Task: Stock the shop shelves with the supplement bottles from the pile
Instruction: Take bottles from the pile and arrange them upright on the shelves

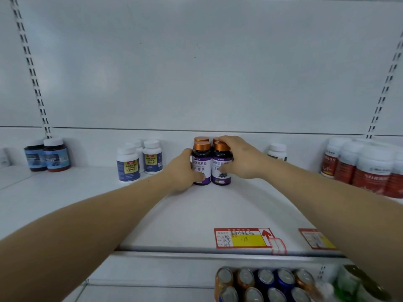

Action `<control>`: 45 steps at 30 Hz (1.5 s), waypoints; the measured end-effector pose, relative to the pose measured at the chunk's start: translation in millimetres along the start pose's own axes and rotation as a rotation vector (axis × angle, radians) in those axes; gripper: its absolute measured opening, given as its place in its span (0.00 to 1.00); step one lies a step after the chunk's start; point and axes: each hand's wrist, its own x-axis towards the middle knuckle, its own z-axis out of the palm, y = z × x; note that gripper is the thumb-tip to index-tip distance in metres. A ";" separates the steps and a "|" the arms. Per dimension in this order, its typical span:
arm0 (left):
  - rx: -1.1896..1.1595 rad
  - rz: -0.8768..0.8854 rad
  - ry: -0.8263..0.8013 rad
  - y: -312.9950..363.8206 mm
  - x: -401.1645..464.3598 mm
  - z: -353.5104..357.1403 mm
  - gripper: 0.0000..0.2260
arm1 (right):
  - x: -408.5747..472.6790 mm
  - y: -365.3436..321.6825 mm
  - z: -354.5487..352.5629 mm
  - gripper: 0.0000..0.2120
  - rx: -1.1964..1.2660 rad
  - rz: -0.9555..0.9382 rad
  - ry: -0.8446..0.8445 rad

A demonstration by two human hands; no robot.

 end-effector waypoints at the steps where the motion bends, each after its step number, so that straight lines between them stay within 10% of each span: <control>1: 0.009 0.003 0.000 0.0 -0.2 0.1 0.30 | -1.0 0.1 0.0 0.35 0.001 0.001 0.000; 22: 0.140 0.009 -0.092 10.6 -7.6 -14.6 0.40 | -16.8 -6.7 -13.6 0.42 -0.018 0.121 0.023; 35: 0.258 0.388 -0.100 65.7 -41.6 -11.5 0.24 | -94.6 12.9 -69.7 0.37 -0.343 0.397 0.161; 45: 0.276 0.230 -0.246 86.9 -32.2 60.6 0.33 | -118.9 55.8 -88.4 0.36 -0.356 0.428 0.116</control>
